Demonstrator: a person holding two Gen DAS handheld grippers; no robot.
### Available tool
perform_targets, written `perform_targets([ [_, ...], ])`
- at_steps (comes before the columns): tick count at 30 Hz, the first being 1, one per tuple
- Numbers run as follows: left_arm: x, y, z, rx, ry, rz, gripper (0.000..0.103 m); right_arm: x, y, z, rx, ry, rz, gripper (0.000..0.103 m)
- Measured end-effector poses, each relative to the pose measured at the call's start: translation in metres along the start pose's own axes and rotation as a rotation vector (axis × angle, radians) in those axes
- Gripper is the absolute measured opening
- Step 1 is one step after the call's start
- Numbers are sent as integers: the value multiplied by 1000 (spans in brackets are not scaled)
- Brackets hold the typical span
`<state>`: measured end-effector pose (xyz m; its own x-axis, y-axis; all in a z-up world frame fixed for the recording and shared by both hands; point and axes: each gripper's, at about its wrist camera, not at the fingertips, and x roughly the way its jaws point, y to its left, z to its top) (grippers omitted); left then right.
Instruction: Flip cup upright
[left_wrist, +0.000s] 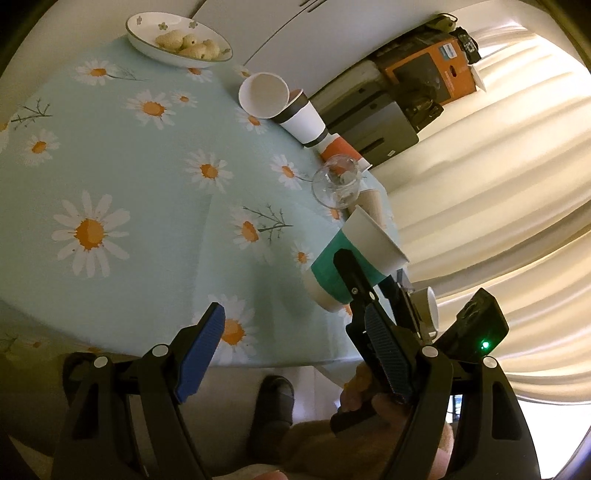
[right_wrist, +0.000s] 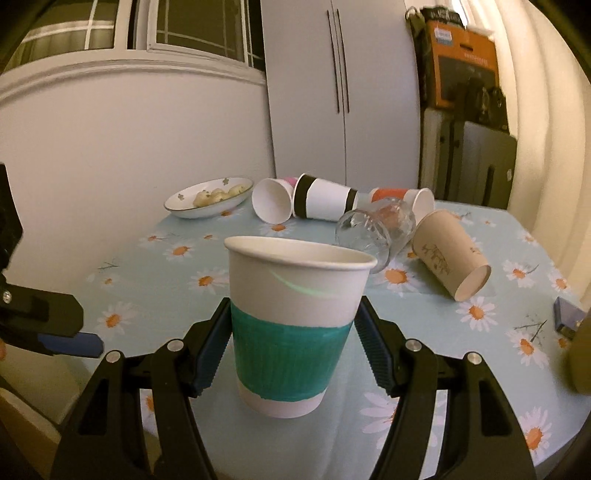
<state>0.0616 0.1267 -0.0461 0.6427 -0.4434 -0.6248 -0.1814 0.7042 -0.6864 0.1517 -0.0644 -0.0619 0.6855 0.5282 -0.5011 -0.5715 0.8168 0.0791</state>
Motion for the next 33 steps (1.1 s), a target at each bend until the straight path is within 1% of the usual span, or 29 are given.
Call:
perform_targets([
  [3, 0, -1, -2, 8, -5, 6, 76, 4, 2, -7, -15, -2, -12, 66],
  [6, 1, -4, -2, 23, -14, 31, 76, 3, 4, -12, -29, -6, -17, 67],
  [11, 3, -11, -5, 64, -23, 68, 76, 1, 6, -19, -43, 15, -7, 66],
  [16, 3, -14, -8, 83, -31, 89, 76, -2, 7, -25, -47, 28, 0, 67],
  [18, 2, -15, -9, 91, -36, 98, 76, -3, 7, -25, -43, 31, 1, 69],
  [20, 1, -15, -10, 99, -41, 110, 76, -5, 6, -24, -34, 29, 4, 75],
  [24, -2, -17, -11, 121, -56, 136, 76, -12, 5, -21, -24, 17, 4, 79],
  [26, -3, -19, -12, 135, -65, 150, 76, -17, 4, -19, -17, 10, 5, 84],
  [30, -6, -27, -16, 185, -89, 184, 76, -36, 1, -15, -9, -3, 10, 87],
  [32, -9, -33, -19, 213, -108, 191, 76, -50, -2, -12, -7, -10, 21, 92],
  [33, -11, -35, -21, 227, -118, 193, 76, -56, -3, -10, -6, -17, 26, 92],
])
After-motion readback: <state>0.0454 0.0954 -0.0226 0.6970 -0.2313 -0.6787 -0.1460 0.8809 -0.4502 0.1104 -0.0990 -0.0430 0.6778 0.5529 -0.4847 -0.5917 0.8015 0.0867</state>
